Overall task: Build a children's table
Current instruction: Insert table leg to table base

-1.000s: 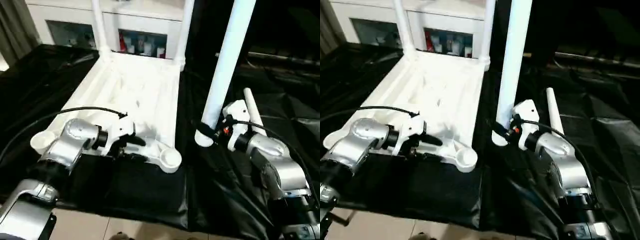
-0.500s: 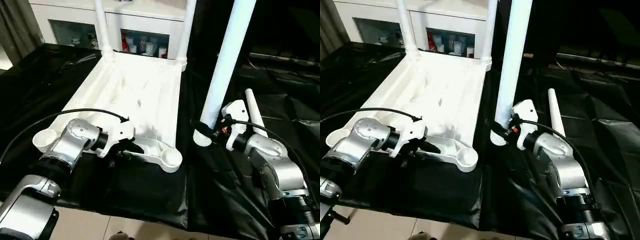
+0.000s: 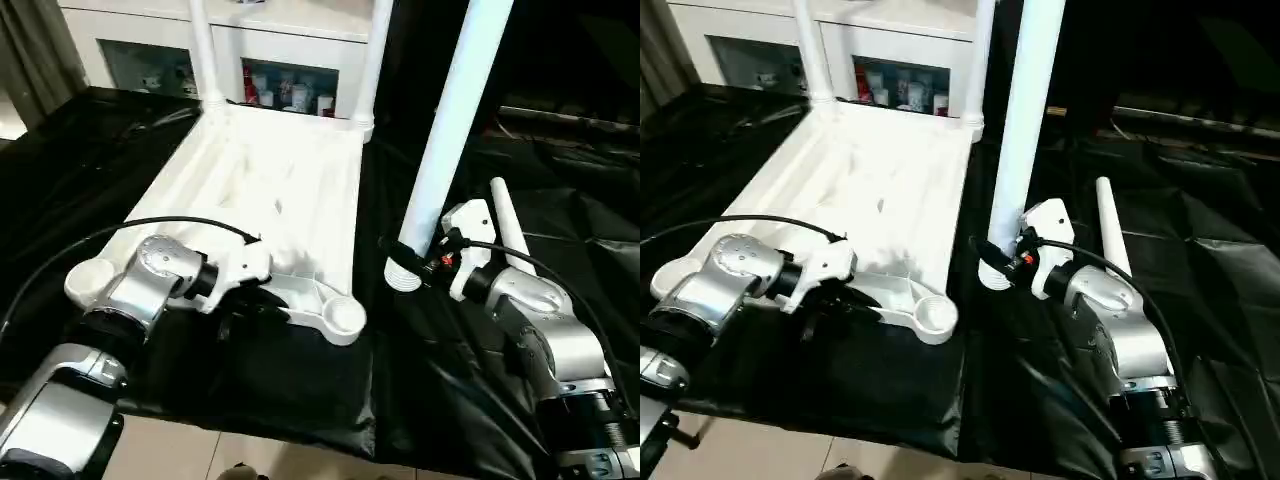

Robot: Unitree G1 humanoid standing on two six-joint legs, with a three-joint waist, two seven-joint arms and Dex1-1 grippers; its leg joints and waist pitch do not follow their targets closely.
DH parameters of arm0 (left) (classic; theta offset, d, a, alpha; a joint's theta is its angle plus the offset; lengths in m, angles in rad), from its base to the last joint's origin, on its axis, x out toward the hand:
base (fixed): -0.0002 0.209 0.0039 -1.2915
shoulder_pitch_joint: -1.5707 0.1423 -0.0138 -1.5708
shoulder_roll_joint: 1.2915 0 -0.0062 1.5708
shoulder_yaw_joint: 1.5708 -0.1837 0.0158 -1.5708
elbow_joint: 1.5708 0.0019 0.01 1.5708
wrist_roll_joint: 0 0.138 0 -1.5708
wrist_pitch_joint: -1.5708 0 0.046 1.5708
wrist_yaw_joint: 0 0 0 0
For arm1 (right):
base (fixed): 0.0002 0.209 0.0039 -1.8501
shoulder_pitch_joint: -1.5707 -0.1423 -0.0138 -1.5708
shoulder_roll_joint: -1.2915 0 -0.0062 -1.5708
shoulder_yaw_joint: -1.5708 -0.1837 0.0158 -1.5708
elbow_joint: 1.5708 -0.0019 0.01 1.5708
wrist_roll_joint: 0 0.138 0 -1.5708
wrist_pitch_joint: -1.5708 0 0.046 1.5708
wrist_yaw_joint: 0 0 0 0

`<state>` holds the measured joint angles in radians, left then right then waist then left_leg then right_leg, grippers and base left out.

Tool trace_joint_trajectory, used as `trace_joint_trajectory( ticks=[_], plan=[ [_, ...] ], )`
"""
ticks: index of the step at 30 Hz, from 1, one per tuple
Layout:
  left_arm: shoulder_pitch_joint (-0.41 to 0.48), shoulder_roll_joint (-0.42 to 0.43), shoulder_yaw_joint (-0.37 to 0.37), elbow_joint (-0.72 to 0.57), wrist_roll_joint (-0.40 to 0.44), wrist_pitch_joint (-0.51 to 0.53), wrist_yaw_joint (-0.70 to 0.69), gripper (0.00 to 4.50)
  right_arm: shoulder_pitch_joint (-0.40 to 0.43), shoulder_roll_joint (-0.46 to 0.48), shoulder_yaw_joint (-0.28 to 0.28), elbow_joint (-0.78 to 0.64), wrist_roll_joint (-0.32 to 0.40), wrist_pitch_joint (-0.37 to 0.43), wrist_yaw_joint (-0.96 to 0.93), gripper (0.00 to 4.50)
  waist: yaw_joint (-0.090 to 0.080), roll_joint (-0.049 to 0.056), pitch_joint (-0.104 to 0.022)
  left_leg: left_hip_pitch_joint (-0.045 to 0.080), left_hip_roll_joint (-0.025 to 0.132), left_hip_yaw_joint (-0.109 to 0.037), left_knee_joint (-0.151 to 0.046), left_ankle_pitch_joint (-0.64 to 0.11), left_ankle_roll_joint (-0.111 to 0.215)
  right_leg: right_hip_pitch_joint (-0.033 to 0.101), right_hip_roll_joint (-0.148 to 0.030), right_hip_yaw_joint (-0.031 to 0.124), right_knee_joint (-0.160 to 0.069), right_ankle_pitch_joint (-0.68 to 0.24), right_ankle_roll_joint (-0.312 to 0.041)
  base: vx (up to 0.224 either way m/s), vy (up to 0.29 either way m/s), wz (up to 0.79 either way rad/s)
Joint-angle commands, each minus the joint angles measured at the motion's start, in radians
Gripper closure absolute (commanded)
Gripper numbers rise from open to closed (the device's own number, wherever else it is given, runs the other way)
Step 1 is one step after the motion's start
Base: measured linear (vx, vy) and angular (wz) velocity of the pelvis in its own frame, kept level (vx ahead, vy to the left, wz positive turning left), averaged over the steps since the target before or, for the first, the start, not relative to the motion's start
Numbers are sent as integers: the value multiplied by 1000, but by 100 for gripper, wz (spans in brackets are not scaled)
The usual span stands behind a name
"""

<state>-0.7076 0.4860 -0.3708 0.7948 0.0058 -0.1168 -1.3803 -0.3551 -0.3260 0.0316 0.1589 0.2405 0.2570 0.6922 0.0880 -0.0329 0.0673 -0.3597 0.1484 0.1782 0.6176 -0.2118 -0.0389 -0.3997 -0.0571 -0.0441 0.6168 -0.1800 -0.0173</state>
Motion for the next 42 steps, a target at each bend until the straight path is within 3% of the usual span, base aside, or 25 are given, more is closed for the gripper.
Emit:
trace_joint_trajectory(
  ticks=[1,6,7,10,13,14,15,20,27,29,36,42],
  plan=[
    [16,5,-9,10,22,4,8,444,-29,2,-8,-2,2,-5,-10,259,8,7,-71,11,85,-32,-86,-143,7,55,-114,56,-60,-127,-270,0,0,0],
    [59,-18,31,-26,18,20,118,448,-59,32,-15,1,52,60,1,259,4,6,-70,13,88,-32,-87,-158,7,53,-114,55,-62,-160,-270,0,0,0],
    [62,-30,50,-25,20,21,176,448,-67,41,-17,2,68,78,5,259,3,-2,-68,13,88,-31,-88,-161,9,53,-113,55,-64,-171,-267,0,0,0],
    [76,-46,75,-65,16,118,250,450,-100,57,-24,19,106,122,20,259,3,-9,-67,9,88,-33,-89,-162,8,56,-117,55,-65,-236,-247,0,0,0],
    [97,-53,83,-110,7,162,265,450,-119,60,-22,34,110,132,30,259,3,-9,-66,7,85,-34,-88,-151,6,55,-118,55,-68,-268,-223,0,0,0],
    [114,-67,89,-145,4,190,293,450,-132,60,-13,53,101,131,43,259,1,-24,-67,5,84,-32,-86,-136,12,55,-117,54,-68,-271,-217,0,0,0],
    [125,-78,94,-167,5,205,317,450,-142,59,-5,67,94,129,50,259,-3,-26,-67,4,84,-32,-85,-126,18,55,-118,52,-69,-278,-222,0,0,0],
    [164,-99,109,-230,15,258,399,450,-175,56,4,104,91,141,59,259,2,-22,-69,6,80,-26,-83,-77,49,49,-108,51,-66,-235,-212,0,0,0],
    [203,-93,103,-346,6,291,372,450,-205,77,14,187,86,121,79,259,3,-27,-73,5,79,-22,-80,-40,74,49,-109,50,-59,-177,-233,0,0,0],
    [205,-92,103,-363,4,315,374,450,-217,87,19,236,72,101,82,259,3,-34,-71,5,77,-21,-80,-41,78,49,-108,49,-61,-179,-234,0,0,0],
    [214,-80,86,-393,9,344,352,450,-247,117,22,322,54,69,70,259,4,-32,-73,10,80,-21,-82,-36,75,47,-107,49,-56,-138,-245,0,0,0],
    [207,-63,64,-402,18,365,311,450,-266,129,48,372,32,65,99,259,5,-32,-70,11,81,-22,-85,-57,62,47,-106,49,-59,-159,-247,0,0,0]
  ],
)
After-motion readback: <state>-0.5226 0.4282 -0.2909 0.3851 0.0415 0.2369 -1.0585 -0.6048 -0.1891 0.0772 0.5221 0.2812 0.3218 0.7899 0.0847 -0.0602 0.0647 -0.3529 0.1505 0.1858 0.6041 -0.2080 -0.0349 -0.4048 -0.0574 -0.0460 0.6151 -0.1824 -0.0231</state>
